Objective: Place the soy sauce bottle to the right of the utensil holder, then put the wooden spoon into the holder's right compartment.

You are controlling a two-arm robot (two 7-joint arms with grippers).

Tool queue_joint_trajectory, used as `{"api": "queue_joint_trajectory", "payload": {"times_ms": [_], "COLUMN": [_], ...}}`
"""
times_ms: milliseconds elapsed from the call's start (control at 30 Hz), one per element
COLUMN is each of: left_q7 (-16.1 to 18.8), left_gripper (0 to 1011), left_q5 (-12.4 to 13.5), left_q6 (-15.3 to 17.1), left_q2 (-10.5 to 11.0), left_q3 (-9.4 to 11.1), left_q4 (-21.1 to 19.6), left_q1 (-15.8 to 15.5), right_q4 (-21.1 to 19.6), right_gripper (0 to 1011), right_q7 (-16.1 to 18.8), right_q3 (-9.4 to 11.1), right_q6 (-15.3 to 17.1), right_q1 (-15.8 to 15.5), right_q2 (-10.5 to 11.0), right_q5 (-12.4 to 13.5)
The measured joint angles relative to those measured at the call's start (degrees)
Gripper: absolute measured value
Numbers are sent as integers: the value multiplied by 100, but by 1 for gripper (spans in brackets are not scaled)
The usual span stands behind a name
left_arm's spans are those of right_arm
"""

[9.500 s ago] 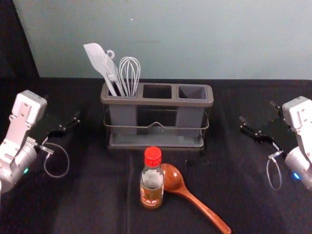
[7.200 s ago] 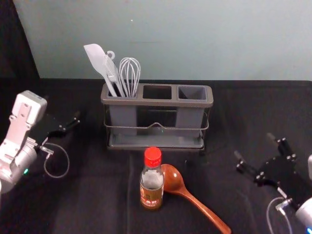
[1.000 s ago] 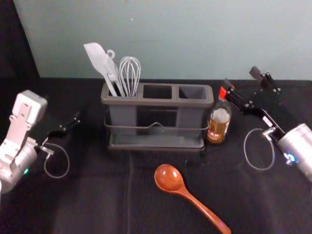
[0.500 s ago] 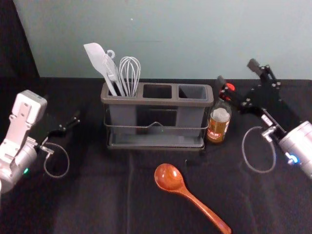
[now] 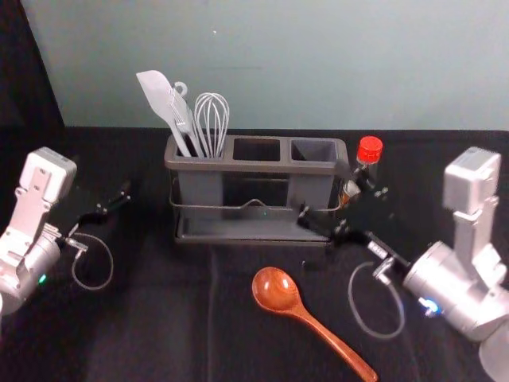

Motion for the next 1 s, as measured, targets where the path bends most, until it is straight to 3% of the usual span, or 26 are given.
{"api": "queue_joint_trajectory", "payload": {"times_ms": [200,600,1000], "left_q7": [0,0,0], "left_gripper": [1000,1000,1000], "left_q5": [0,0,0], "left_q6": [0,0,0], "left_q2": [0,0,0], "left_q3": [0,0,0], "left_q4": [0,0,0], "left_q1": [0,0,0], "right_q4": [142,619,666], "right_gripper": [1000,1000,1000], "right_q7": [-50,-170,-116], "right_q3": [-247,-638,-702], "right_q6": [268,867,915], "right_q1": [-22,220,271], "right_q2": [-64,-178,-160], "right_q5": [-28,-162,-189]}}
